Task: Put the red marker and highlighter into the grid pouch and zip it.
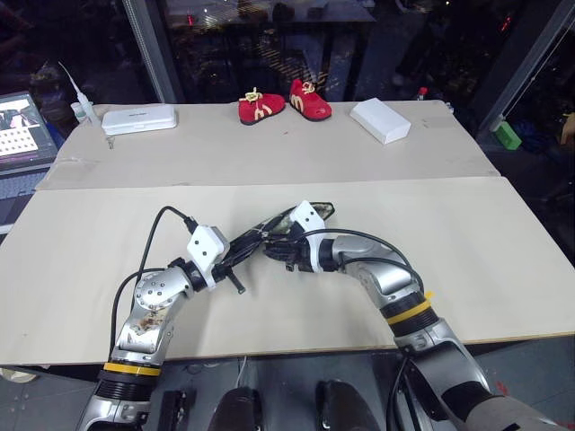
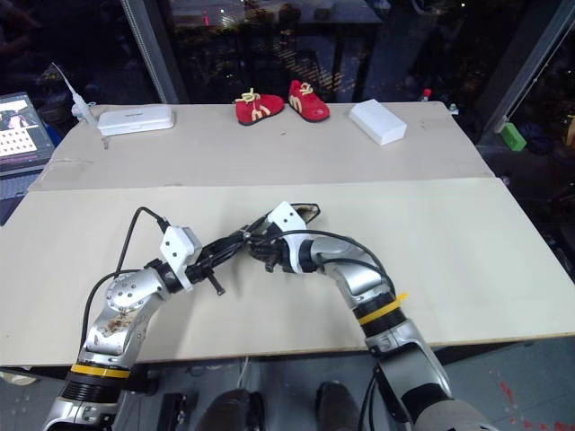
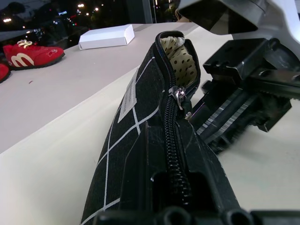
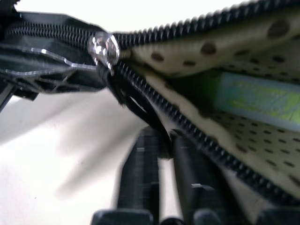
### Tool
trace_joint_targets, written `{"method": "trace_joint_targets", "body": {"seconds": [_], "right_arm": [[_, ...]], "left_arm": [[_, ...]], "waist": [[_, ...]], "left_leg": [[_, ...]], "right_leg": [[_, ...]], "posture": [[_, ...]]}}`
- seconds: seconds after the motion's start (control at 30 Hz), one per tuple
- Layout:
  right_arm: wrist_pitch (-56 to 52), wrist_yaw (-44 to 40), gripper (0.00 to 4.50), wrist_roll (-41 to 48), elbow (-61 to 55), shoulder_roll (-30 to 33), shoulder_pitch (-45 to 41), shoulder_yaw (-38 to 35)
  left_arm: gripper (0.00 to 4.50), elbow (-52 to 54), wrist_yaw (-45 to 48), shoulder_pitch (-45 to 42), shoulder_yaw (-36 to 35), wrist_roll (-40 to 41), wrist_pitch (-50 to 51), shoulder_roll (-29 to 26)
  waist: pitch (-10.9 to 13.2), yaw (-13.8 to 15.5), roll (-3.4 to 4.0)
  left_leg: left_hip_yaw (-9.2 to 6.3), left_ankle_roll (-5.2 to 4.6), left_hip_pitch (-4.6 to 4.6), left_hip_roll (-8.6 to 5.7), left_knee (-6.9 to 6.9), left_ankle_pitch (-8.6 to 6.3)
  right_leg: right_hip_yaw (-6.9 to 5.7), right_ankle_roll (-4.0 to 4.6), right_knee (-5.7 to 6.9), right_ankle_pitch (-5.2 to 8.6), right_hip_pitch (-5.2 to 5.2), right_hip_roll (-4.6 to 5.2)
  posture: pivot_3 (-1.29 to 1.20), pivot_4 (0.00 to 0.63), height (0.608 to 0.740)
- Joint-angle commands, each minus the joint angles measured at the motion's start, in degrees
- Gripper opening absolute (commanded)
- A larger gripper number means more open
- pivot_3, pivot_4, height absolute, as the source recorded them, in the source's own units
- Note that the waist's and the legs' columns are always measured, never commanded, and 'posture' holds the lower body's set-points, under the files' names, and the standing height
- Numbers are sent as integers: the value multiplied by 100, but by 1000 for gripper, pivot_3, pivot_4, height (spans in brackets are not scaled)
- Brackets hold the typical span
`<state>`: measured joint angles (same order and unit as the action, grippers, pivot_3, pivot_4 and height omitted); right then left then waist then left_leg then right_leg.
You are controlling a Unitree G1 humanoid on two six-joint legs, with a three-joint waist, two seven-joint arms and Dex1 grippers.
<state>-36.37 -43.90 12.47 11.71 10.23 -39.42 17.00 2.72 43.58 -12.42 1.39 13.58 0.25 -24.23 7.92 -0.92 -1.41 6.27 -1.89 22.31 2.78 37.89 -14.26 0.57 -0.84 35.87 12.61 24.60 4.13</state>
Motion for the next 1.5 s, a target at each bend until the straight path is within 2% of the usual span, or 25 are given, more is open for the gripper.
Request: {"method": "trace_joint_targets", "body": {"seconds": [0.03, 0.17, 0.37, 0.57, 0.9, 1.07, 1.1, 1.13, 1.2, 1.37, 1.5], "right_arm": [[111, -109, 88, 83, -228, 29, -45, -123], [20, -354, 88, 197, -494, 297, 108, -205], [-310, -975, 88, 412, -1258, 1526, 538, -460], [-12, -817, 88, 195, -831, 2382, 700, -960], [703, -499, 88, -131, 702, 2648, 94, -1255], [755, -698, 88, 0, 660, 2608, 140, -1223], [700, -749, 632, 77, 584, 2571, 177, -1235], [611, -853, 809, 194, 485, 2547, 219, -1257], [521, -1115, 1460, 376, 230, 2547, 330, -1266], [57, -1450, 3247, 786, 21, 2738, 434, -1548], [-131, -1966, 3247, 1146, -407, 3343, 775, -1921]], "left_arm": [[0, 144, 16, -10, 5, 55, -39, 9], [0, 167, 8, 11, -2, 60, -31, 9], [0, 231, -26, 75, -5, 58, -13, 11], [0, 219, -78, 125, 25, 48, -52, 12], [0, 163, -86, 129, 106, -15, -107, 38], [0, 157, -90, 150, 126, -26, -124, 48], [0, 156, -91, 149, 128, -26, -124, 51], [0, 157, -95, 147, 132, -28, -124, 56], [0, 151, -102, 140, 138, -33, -127, 71], [0, 122, -86, 133, 164, -39, -146, 89], [0, 51, 47, 102, 263, -86, -262, 65]], "waist": [[0, 3, 0], [0, 5, 0], [0, 23, 0], [1, -5, -1], [2, 1, -3], [2, 10, -3], [2, 9, -3], [2, 11, -3], [2, 11, -3], [2, 13, -3], [2, 69, -2]], "left_leg": [[0, 0, 0, 1, 0, 0], [0, 0, 1, 0, 0, 0], [-3, -2, 6, -4, 0, -1], [-3, -2, -4, -5, 0, -1], [-1, -2, -5, -5, 0, -1], [-1, -2, 0, -4, 0, -1], [-1, -3, 0, -3, 0, -1], [-2, -3, 0, -2, 0, -1], [-4, -3, -1, -1, 0, -1], [-11, -3, -3, 0, 0, -1], [-12, -3, 1, -2, 0, -2]], "right_leg": [[0, 0, 0, 0, 0, 0], [0, 0, -1, 0, 0, 5], [-3, -1, -10, 0, -2, 16], [1, -1, -8, 0, -7, 3], [13, -1, -11, 0, -7, -6], [11, -1, -13, 0, -6, -4], [12, -1, -13, 0, -6, -3], [12, -2, -13, 0, -6, -2], [12, -2, -12, 0, -7, -1], [13, -2, -11, 0, -7, -1], [4, -4, -15, 1, -8, 6]], "posture": [[0, 150, 740], [0, 150, 740], [0, 150, 740], [0, 150, 740], [0, 150, 740], [0, 150, 740], [0, 150, 740], [0, 150, 740], [0, 150, 740], [0, 150, 740], [0, 150, 740]]}}
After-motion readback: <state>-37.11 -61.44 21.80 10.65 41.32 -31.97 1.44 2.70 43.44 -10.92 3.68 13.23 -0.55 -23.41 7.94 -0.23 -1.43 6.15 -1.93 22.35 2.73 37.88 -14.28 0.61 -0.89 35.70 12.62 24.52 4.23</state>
